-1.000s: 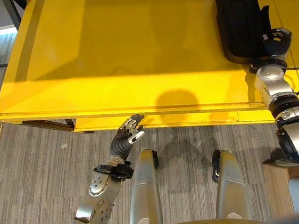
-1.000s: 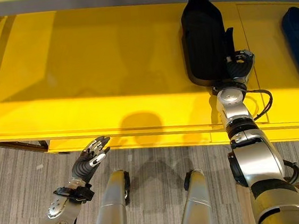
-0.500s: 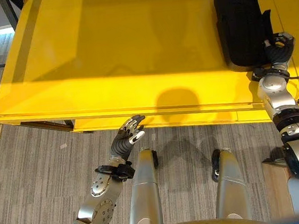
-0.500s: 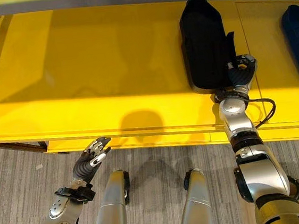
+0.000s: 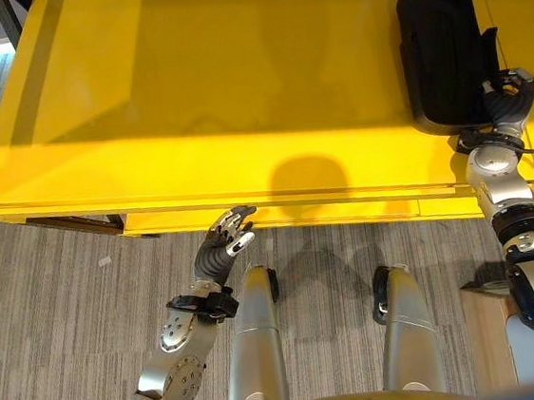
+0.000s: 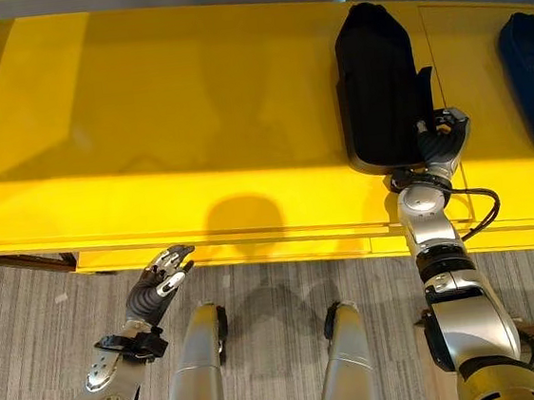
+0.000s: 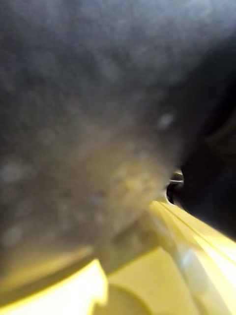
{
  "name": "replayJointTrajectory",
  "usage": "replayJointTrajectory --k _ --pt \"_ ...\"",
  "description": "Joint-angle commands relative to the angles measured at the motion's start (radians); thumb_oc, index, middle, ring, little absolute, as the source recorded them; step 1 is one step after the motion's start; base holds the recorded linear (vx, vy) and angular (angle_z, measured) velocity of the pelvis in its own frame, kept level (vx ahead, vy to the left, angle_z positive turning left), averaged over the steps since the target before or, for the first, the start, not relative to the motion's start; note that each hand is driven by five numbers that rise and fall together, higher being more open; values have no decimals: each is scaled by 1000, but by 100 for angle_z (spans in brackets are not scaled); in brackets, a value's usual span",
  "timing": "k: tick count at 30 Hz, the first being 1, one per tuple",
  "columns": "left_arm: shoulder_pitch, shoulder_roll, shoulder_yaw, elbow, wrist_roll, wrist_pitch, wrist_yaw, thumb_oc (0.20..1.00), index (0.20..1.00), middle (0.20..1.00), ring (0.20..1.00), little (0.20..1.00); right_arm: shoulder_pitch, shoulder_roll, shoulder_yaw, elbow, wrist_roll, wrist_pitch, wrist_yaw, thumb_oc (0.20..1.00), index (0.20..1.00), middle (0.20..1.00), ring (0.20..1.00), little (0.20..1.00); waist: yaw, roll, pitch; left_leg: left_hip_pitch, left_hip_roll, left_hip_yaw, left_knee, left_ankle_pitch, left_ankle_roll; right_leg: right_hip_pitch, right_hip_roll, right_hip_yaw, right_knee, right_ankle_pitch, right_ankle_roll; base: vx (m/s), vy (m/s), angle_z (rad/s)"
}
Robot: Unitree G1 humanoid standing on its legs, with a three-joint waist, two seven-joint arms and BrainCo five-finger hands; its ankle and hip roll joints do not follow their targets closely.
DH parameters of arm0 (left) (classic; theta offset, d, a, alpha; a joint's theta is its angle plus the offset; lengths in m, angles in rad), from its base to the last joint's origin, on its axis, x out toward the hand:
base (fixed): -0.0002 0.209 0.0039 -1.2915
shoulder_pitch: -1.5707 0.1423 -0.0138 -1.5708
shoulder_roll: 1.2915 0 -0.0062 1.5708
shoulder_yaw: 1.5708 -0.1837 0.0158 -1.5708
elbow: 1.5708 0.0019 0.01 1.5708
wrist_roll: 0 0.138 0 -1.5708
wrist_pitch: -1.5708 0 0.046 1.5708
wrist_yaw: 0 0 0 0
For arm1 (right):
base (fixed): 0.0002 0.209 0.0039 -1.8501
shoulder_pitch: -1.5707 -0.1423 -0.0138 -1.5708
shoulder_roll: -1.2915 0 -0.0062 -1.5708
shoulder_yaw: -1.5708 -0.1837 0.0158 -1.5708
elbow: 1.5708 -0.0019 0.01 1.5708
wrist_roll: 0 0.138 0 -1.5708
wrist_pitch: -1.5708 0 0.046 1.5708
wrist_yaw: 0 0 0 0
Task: Move parts from the plastic box to the shelf.
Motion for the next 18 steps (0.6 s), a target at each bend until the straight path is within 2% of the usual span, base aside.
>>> replayJointTrajectory --k 1,8,18 --pt "-11 -4 19 -21 0 -65 -12 1000 1000 1000 1000 1000 84 19 -35 17 -23 18 -35 1000 1000 1000 1000 1000 15 16 -3 -52 -23 -17 11 15 17 -45 39 -9 131 -62 -86 0 0 0" --pt "-2 -9 30 -22 5 -65 -21 1000 1000 1000 1000 1000 101 -27 -83 -144 -123 19 -78 1000 1000 1000 1000 1000 15 15 -7 -57 -25 -19 15 9 19 -54 37 -8 140 -69 -84 13 -1 0" --pt "-7 -35 47 -23 24 -64 -8 1000 1000 1000 1000 1000 212 -8 -171 -406 -231 4 -121 1000 1000 1000 1000 1000 0 12 -13 -65 -27 -20 12 10 20 -66 38 -4 145 -75 -87 0 0 0"
